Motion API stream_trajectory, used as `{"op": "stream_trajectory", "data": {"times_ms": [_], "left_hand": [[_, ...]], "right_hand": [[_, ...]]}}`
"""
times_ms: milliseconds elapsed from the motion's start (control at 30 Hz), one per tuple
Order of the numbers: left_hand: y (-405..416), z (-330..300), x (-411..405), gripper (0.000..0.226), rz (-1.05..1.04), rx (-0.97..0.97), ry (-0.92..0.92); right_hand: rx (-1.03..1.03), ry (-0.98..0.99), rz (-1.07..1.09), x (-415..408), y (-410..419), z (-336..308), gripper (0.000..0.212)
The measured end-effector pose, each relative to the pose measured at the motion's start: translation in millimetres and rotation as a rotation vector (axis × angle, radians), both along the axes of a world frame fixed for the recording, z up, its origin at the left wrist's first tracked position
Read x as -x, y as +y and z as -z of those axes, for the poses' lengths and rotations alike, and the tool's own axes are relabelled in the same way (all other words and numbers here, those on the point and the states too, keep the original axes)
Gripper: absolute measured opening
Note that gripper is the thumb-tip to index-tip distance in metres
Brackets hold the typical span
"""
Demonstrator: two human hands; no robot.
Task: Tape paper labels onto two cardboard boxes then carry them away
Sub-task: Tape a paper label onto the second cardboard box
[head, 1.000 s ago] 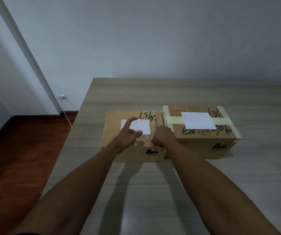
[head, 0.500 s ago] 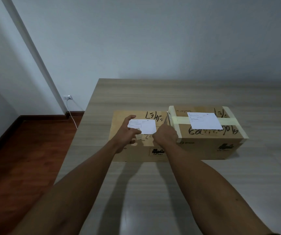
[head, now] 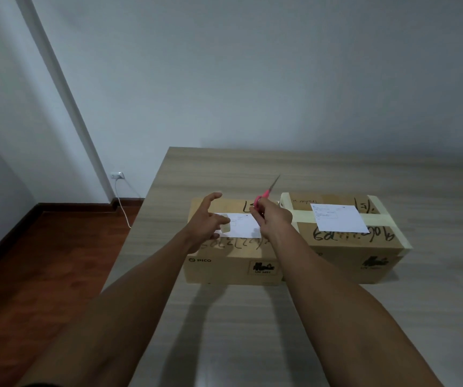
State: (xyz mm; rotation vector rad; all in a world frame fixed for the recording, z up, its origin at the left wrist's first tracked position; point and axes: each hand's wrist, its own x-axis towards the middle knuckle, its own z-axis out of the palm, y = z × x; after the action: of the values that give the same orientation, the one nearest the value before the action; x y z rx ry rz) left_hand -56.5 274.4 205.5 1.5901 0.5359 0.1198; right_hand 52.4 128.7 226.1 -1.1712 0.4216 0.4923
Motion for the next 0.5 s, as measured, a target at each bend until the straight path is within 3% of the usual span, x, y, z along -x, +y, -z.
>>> {"op": "stream_trajectory", "data": {"times_ms": [100, 200, 333, 500], "left_hand": [[1.3, -2.7, -2.4, 0.064, 0.003, -0.011, -0.01], [3.6, -4.5, -4.9, 0.065, 0.015, -0.022, -0.001], [9.4, -5.6, -6.6, 0.064, 0.019, -0.023, 0.005], [18.9, -3.8, -9.8, 0.065, 0.043, -0.023, 0.019]], "right_hand": [[0.072, -0.005, -0.013, -3.0, 4.4, 3.5, 0.019], [0.12, -0.024, -0.072, -11.3, 3.3, 11.1, 0.035], [0.23, -0.102, -0.265, -20.4, -1.8, 7.0, 0.021], [0.638, -0.411, -0.585, -42.8, -23.0, -0.1, 0.034]]}}
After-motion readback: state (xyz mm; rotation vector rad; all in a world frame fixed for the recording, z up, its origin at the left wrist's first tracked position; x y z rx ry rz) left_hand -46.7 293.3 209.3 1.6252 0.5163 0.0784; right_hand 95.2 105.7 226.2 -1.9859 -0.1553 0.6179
